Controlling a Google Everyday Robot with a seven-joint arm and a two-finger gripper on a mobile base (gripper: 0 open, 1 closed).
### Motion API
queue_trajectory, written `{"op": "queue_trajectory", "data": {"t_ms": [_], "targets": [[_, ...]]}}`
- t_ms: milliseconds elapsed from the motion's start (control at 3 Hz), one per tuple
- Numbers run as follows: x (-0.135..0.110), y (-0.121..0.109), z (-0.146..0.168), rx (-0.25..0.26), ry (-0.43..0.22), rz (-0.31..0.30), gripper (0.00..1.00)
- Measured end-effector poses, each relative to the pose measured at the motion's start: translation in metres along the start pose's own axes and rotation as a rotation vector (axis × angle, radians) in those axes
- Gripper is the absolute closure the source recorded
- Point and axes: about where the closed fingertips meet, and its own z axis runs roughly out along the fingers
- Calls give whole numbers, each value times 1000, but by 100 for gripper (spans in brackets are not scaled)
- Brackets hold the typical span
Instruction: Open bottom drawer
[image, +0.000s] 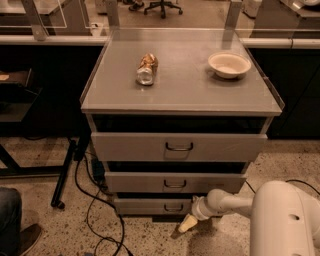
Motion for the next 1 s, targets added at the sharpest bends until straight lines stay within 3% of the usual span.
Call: {"op": "queue_trajectory", "data": {"t_ms": [667, 1000], "targets": [[4, 1, 22, -23, 26, -39, 0], [15, 29, 18, -96, 58, -57, 0]]}}
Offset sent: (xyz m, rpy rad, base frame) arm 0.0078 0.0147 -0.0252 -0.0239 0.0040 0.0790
